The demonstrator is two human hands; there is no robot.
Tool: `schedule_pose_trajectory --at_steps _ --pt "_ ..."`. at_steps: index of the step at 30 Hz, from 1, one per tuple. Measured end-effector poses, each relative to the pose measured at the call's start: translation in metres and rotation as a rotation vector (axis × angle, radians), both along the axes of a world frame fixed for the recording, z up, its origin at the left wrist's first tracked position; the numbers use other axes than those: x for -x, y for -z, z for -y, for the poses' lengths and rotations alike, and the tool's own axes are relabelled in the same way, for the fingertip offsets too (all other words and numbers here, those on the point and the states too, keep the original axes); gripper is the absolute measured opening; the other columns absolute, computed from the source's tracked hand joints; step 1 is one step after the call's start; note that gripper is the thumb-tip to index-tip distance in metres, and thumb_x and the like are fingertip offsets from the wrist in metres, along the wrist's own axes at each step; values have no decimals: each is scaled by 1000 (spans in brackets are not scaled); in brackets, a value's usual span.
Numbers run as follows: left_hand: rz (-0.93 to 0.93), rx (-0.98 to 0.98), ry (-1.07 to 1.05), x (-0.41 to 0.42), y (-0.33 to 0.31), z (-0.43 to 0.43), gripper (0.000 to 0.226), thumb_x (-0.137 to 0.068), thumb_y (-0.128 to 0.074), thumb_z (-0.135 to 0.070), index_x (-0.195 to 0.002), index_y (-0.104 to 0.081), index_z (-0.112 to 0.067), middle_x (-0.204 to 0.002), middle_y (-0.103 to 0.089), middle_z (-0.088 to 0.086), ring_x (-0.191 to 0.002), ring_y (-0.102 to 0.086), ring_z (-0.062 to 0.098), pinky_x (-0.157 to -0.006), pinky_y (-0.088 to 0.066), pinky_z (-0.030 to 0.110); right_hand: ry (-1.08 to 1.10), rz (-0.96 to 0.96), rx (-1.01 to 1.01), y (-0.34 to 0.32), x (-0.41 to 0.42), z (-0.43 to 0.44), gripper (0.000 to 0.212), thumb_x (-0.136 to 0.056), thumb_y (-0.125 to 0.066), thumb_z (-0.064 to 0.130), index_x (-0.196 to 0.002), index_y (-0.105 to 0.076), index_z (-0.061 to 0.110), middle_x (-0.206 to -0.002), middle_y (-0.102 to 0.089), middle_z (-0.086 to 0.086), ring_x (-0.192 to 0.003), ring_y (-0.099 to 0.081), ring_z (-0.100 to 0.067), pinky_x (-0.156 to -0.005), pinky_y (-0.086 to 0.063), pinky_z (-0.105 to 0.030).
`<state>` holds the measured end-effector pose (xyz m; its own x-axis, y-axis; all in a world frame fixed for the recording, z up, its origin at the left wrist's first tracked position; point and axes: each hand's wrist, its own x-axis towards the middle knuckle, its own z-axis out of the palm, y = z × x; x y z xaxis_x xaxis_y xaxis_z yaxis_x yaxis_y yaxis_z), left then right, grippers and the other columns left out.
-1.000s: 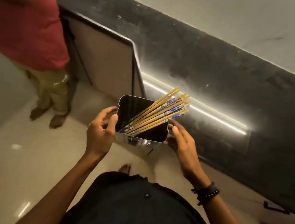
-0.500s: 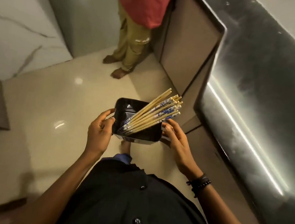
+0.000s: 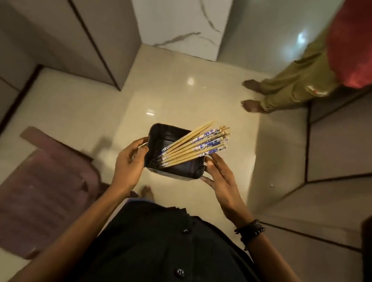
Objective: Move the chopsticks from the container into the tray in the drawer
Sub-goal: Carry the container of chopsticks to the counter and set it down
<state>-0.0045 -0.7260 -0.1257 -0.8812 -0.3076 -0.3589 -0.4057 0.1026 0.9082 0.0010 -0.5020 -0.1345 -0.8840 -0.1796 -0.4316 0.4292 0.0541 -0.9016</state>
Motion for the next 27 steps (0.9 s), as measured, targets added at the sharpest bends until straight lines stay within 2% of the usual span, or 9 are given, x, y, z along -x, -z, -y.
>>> schedule_pose_trajectory --at_steps 2,5,8,12,14,17,22,24,27 --pt "-5 -21 -65 2 0 31 27 -99 -44 -14 -118 -58 -29 -104 -62 -14 -102 -61 9 -95 -52 41 -68 -4 1 2 20 31 30 -103 -41 27 -129 -43 41 -144 -48 2 -133 -48 -19 -106 -46 -43" --pt "-20 0 -152 7 4 86 26 -99 -45 -18 -118 -59 -30 -109 -64 -9 -107 -61 11 -94 -52 43 -190 -7 -22 0 50 85 32 -104 -43 28 -134 -42 37 -145 -48 2 -133 -49 -20 -105 -47 -41" --pt "-16 -9 -244 13 11 132 29 -99 -46 -25 -125 -60 -26 -119 -64 -1 -112 -60 15 -96 -51 47 -306 10 -44 -5 80 131 49 -97 -48 44 -142 -39 29 -146 -48 1 -132 -50 -20 -103 -49 -42" --pt "-71 -45 -361 23 13 170 27 -98 -46 -28 -120 -62 -32 -116 -67 -3 -111 -62 15 -93 -53 47 -434 20 -80 -9 121 180 44 -103 -44 28 -146 -37 24 -146 -48 1 -132 -50 -20 -104 -49 -38" --pt "-77 -61 -409 29 15 180 28 -98 -46 -28 -120 -63 -30 -116 -67 -1 -110 -63 17 -92 -53 48 -504 29 -86 -9 141 197 44 -103 -43 25 -146 -37 24 -145 -49 1 -130 -52 -16 -101 -50 -33" --pt "-70 -59 -486 37 19 187 32 -100 -44 -22 -128 -59 -19 -120 -65 2 -112 -62 17 -93 -53 47 -573 36 -87 -7 168 214 46 -103 -43 24 -148 -36 20 -146 -48 -1 -131 -51 -16 -100 -50 -31" --pt "-52 -28 -662 60 25 191 33 -100 -46 -17 -130 -57 -15 -122 -64 3 -113 -61 14 -94 -53 44 -729 77 -76 4 217 235 53 -93 -49 36 -145 -39 25 -150 -45 -4 -133 -49 -23 -105 -47 -45" --pt "-54 -25 -747 70 27 189 32 -99 -47 -18 -129 -58 -15 -123 -64 3 -113 -61 15 -93 -53 43 -798 79 -56 8 239 242 46 -95 -48 32 -140 -41 28 -150 -43 -3 -133 -49 -21 -103 -50 -40" --pt "-64 -6 -839 85 26 186 31 -99 -46 -19 -128 -59 -15 -122 -64 4 -111 -61 14 -91 -54 39 -887 73 -43 11 272 254 42 -103 -40 21 -145 -38 22 -150 -43 -2 -132 -49 -17 -99 -51 -31"
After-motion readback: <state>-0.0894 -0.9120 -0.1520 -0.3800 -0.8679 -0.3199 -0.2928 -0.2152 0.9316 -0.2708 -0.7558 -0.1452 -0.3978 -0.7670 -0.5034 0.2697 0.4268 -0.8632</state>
